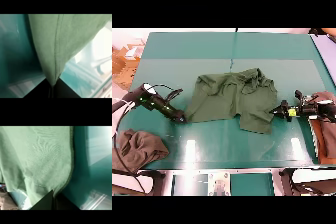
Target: Fold the shirts.
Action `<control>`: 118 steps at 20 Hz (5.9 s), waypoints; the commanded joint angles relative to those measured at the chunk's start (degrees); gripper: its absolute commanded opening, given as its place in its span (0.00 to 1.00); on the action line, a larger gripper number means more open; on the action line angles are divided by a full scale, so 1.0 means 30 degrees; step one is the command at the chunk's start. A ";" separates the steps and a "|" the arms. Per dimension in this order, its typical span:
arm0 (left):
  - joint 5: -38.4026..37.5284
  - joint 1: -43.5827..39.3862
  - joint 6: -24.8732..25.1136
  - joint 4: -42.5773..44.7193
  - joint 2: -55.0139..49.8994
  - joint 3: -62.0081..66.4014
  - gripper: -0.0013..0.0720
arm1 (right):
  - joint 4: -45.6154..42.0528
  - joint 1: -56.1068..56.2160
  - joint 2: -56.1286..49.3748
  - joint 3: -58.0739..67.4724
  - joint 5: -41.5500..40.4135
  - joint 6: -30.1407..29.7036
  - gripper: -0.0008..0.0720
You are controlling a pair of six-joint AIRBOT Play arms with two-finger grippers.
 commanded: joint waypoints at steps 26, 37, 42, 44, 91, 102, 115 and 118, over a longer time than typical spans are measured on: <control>0.5996 -0.0058 -0.9384 0.1064 1.4695 1.8214 0.05 | 0.8735 -0.7213 1.2786 2.1740 -0.2754 0.2266 0.04; 0.8262 -0.0058 -0.6411 -0.1639 0.2455 0.9406 0.05 | 0.2295 0.3665 0.5894 0.5778 -0.9741 -0.0678 0.04; 1.1460 -0.0066 -0.1821 -0.7839 -0.1982 0.9413 0.05 | 0.2725 0.4612 -0.1326 0.8874 -0.9843 -0.0933 0.04; 1.1817 -0.0066 -0.1231 -0.8888 -0.2630 0.9413 0.05 | 0.3053 0.4590 -0.2594 0.9748 -0.9865 -0.0933 0.04; -0.1588 0.1603 -0.4466 -0.2856 -0.2586 0.0240 0.34 | -0.1960 -0.4036 0.1668 0.4561 0.1807 -0.1494 0.22; -0.1049 0.1610 -0.3483 -0.1756 -0.2579 0.0255 0.05 | -0.1974 -0.4022 0.1661 0.4561 0.1974 -0.1435 0.21; 0.0954 0.2324 -0.4459 0.1348 0.3869 -0.1603 0.05 | -0.3759 -0.5493 0.2965 0.2084 0.1770 -0.0488 0.04; 0.2062 0.2324 -0.4269 0.1129 0.3861 -0.2863 0.05 | -0.5020 -0.7264 0.4699 0.0138 0.1078 0.0160 0.04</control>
